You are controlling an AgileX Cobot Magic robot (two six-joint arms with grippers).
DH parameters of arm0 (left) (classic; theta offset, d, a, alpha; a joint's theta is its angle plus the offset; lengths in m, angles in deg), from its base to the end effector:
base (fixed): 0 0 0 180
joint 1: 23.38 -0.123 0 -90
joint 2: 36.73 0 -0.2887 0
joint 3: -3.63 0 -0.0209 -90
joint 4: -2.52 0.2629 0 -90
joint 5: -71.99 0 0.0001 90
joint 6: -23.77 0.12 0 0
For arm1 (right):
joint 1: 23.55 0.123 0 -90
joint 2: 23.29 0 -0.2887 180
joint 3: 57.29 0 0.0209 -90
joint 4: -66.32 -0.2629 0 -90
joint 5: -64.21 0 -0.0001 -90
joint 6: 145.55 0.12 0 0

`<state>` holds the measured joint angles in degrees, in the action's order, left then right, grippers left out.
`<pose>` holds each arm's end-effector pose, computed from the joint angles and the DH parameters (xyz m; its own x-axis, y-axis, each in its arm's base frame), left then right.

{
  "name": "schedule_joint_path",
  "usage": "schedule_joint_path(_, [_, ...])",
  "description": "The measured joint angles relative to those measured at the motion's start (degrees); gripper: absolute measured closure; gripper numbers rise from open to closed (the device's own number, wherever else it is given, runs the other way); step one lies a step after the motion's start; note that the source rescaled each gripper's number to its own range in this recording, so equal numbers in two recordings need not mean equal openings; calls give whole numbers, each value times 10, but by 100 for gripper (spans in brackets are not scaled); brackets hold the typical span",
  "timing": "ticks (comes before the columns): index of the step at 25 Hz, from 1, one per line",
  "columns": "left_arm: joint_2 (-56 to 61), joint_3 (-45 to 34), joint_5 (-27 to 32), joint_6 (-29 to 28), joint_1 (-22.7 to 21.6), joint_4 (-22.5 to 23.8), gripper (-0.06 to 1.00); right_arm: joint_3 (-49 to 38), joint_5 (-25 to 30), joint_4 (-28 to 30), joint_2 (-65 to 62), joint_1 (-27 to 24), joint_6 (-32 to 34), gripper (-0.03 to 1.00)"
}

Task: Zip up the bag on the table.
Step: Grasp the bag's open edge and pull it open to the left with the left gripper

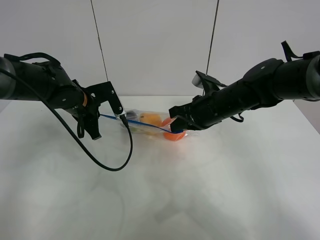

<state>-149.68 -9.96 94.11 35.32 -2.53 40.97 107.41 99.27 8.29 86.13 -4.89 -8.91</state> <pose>0.3880 -0.1176 0.1545 -0.3465 0.9037 -0.2514 0.7085 0.4278 0.5613 0.3449 0.1783 0.1768 -0.8548 -0.1395 -0.4999 -0.4106 0.7709 0.4870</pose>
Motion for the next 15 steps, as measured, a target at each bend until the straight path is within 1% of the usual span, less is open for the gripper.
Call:
schedule_joint_path(9, [0,0,12,-1,0,8,94,0,1,5,0,0,2,97])
schedule_joint_path(15, [0,0,12,-1,-10,8,94,0,1,4,0,0,2,97])
